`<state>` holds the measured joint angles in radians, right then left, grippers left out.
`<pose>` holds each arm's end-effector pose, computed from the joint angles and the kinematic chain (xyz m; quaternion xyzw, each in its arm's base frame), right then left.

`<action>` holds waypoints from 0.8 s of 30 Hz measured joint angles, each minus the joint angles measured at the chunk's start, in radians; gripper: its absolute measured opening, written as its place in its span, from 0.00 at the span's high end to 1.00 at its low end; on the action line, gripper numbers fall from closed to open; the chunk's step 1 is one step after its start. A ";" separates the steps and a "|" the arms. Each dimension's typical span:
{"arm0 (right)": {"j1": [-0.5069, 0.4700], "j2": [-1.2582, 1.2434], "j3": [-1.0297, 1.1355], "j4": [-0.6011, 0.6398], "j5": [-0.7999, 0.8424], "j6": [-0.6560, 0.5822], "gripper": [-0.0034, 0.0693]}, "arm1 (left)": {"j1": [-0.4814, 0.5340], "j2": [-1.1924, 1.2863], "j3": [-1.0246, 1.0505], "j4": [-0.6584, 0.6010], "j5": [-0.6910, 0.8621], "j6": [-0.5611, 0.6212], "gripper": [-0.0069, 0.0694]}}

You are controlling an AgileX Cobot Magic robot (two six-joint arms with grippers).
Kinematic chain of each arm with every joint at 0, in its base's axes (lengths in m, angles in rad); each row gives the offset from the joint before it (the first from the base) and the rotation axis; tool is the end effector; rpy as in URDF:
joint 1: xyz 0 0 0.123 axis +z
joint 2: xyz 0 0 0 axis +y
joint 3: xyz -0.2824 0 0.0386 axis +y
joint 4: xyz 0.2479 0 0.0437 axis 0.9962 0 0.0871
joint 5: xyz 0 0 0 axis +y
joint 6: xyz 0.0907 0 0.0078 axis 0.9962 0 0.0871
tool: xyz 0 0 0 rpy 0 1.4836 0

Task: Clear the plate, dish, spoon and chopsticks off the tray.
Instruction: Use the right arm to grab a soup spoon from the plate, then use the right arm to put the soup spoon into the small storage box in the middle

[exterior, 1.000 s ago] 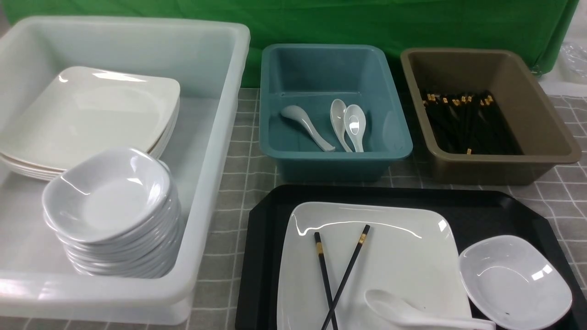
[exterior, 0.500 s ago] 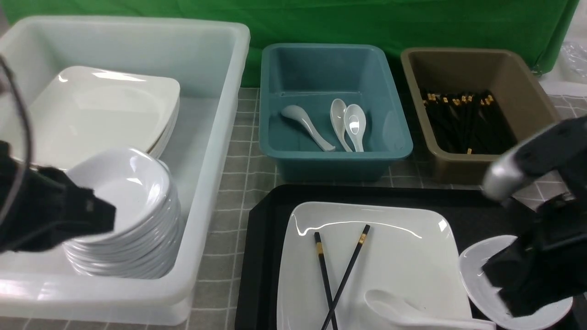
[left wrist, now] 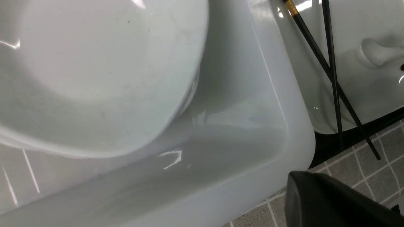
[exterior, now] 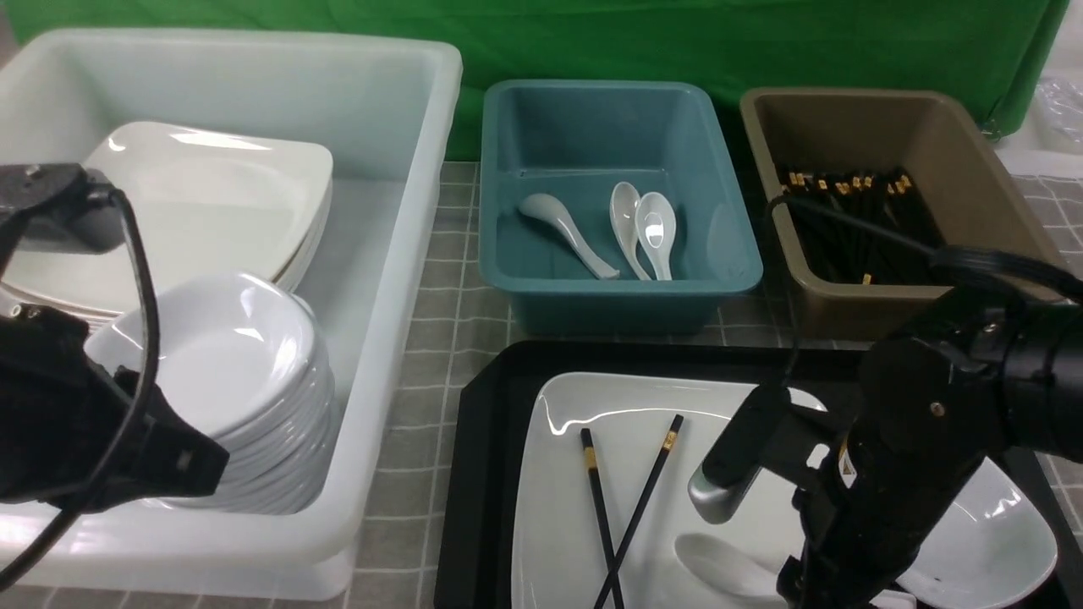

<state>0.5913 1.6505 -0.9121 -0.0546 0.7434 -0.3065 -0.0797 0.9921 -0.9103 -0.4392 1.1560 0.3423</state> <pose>0.2423 0.1586 0.1773 -0.4487 0.8891 -0.0075 0.0899 0.1621 -0.0485 0.3286 0.1566 0.9426 -0.1848 0.2297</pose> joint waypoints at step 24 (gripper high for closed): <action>-0.057 -0.138 -0.357 0.003 -0.271 0.142 0.75 | -0.268 0.230 -0.184 -0.063 -0.232 0.140 0.91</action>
<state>0.5342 1.5130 -1.2686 -0.0512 0.4720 -0.1646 -0.3479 1.2220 -1.0939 -0.5026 0.9243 0.4826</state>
